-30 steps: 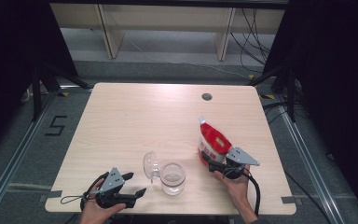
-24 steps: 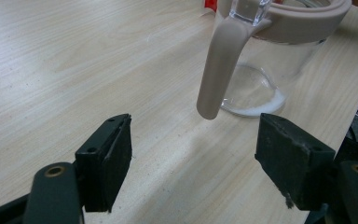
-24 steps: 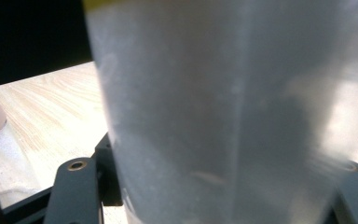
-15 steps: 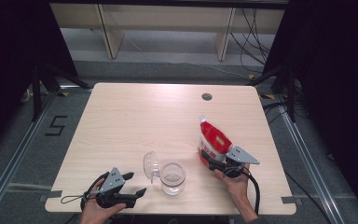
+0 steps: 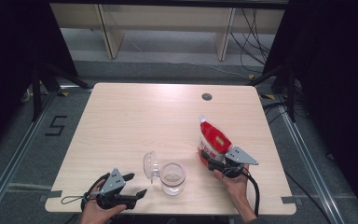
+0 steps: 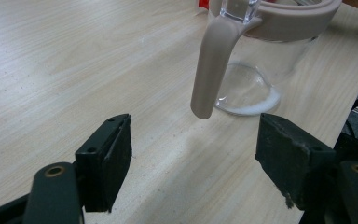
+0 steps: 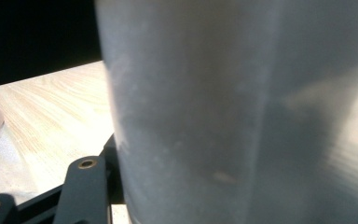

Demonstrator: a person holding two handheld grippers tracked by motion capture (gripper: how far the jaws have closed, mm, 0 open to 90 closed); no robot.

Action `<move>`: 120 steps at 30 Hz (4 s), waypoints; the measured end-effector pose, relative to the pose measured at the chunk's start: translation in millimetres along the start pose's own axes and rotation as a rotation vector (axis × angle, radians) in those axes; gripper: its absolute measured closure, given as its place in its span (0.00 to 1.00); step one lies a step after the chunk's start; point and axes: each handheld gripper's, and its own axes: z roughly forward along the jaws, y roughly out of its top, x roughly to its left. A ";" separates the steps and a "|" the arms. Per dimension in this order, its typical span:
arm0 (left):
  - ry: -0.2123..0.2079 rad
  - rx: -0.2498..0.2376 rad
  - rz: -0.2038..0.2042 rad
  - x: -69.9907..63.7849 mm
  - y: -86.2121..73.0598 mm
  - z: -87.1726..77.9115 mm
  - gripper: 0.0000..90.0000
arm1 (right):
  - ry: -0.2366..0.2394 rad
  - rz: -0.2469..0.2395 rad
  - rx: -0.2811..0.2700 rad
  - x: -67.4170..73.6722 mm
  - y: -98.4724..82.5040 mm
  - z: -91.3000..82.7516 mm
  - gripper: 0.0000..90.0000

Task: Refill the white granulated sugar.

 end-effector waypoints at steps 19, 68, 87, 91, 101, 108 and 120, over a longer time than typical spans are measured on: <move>-0.006 0.008 0.007 -1.2 -0.8 2.2 0.30 | -0.003 -0.029 0.015 2.1 2.0 -0.3 0.48; -0.010 0.007 -0.023 -1.1 -0.9 1.0 0.29 | -0.169 -0.887 0.312 87.7 56.4 -93.5 0.51; 0.004 0.009 -0.008 0.8 -1.9 3.5 0.28 | -0.238 -1.318 0.466 115.3 52.8 -87.3 0.52; 0.000 0.013 -0.006 1.0 -1.7 3.1 0.27 | -0.225 -1.461 0.464 116.1 58.2 -83.0 0.52; -0.002 0.039 -0.025 0.8 -2.1 2.7 0.27 | -0.260 -1.575 0.491 118.0 61.7 -84.1 0.52; -0.003 0.031 0.016 2.6 -1.4 2.8 0.27 | -0.262 -1.605 0.509 121.4 59.7 -81.2 0.53; -0.012 0.032 0.015 0.2 -1.8 4.4 0.27 | -0.251 -1.739 0.523 121.5 61.8 -75.8 0.53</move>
